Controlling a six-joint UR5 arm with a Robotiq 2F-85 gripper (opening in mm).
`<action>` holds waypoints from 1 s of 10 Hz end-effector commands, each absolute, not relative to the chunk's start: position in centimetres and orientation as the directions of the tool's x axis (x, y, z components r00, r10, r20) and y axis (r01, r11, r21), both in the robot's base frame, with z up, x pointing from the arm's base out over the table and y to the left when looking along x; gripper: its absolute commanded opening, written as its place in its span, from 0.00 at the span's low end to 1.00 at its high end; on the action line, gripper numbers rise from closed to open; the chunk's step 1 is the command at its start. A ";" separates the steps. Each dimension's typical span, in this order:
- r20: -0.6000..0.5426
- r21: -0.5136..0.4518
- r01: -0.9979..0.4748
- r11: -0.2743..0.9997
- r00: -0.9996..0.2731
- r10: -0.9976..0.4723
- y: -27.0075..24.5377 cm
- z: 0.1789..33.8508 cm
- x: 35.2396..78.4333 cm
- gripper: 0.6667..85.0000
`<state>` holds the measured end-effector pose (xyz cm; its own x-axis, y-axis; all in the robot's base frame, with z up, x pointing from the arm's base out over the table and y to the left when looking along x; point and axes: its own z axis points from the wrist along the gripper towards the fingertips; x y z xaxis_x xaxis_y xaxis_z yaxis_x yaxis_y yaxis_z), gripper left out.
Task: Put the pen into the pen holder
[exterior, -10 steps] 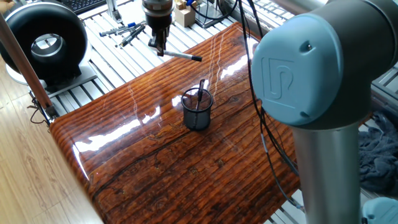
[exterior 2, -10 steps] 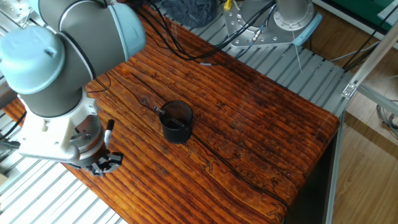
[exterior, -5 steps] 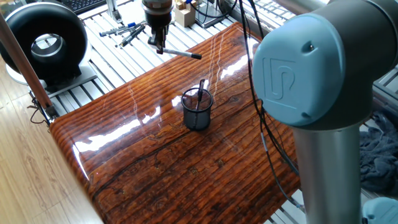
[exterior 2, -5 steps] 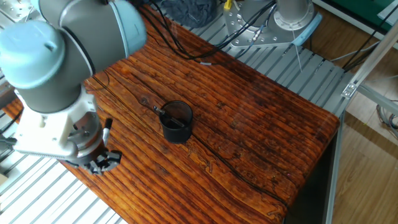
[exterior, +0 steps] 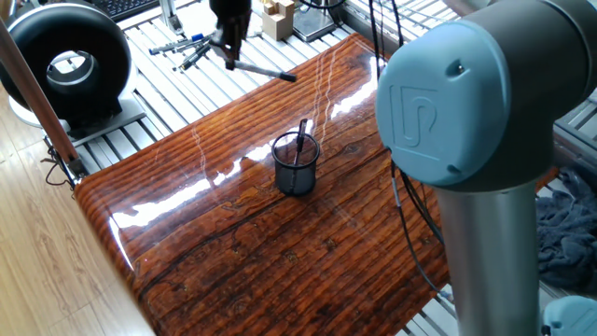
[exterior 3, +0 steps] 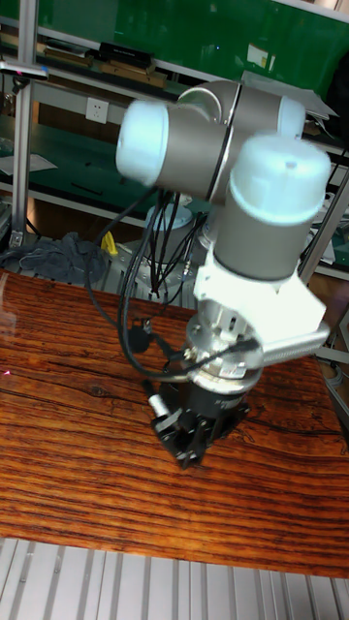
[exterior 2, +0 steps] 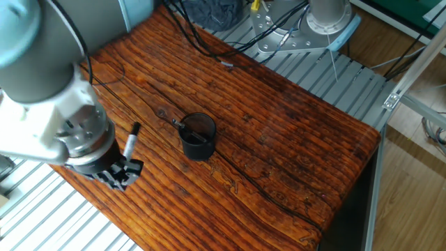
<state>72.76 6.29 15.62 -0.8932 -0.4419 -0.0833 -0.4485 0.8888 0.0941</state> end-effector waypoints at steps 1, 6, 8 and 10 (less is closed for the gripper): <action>-0.206 0.212 -0.373 0.903 -0.920 -0.332 10.3 18.7 74.6 0.01; -0.288 0.231 -0.334 0.914 -0.921 -0.263 12.5 19.1 76.0 0.01; -0.306 0.209 -0.333 0.919 -0.915 -0.262 12.3 18.9 76.6 0.01; -0.306 0.201 -0.326 0.924 -0.917 -0.257 12.1 18.9 76.7 0.01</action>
